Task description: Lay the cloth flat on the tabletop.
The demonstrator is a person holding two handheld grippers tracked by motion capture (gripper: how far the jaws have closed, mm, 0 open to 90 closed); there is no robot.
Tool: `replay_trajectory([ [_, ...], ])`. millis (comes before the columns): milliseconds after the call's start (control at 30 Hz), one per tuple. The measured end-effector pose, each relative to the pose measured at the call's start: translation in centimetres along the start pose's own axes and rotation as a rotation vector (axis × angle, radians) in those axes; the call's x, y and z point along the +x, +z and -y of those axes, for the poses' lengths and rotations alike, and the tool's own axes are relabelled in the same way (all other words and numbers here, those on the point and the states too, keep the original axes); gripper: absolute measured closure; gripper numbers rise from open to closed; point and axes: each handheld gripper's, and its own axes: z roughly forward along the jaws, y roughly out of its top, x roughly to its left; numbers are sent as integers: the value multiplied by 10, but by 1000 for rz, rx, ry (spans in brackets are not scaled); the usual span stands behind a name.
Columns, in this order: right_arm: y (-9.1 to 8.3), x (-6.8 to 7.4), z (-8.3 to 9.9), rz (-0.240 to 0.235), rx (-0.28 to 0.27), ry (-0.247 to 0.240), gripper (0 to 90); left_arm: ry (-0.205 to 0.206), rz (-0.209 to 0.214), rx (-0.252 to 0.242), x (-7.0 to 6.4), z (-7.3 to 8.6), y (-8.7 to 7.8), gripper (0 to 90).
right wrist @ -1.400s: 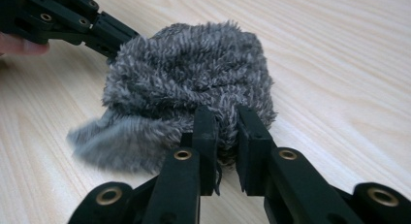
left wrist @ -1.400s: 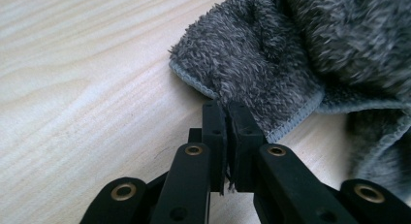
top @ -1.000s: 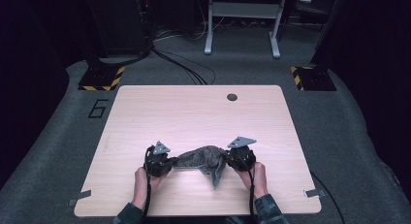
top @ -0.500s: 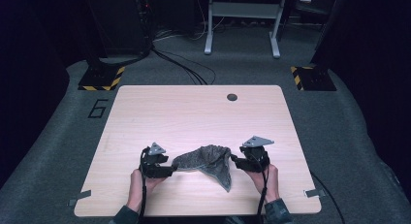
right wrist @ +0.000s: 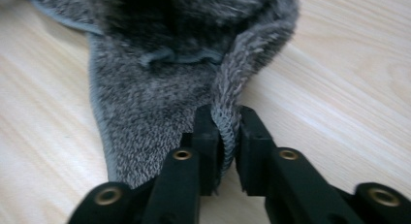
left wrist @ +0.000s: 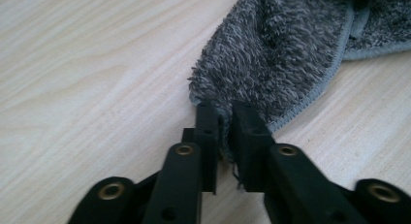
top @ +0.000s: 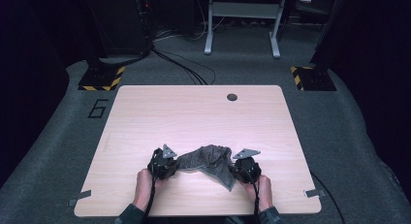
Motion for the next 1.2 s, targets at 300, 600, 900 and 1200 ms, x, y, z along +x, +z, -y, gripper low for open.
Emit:
replay_trajectory([
  [300,-11,-30,3,53,-4,72,779,-35,13,-33,9,-1,-3,879],
  [600,-48,-7,-18,129,-90,3,519,-84,53,-32,15,3,-14,501],
  [900,-25,38,-32,0,-37,-131,522,-62,62,-15,9,5,-8,440],
  [1200,23,35,-31,-21,39,-155,751,-47,36,-8,4,4,-2,659],
])
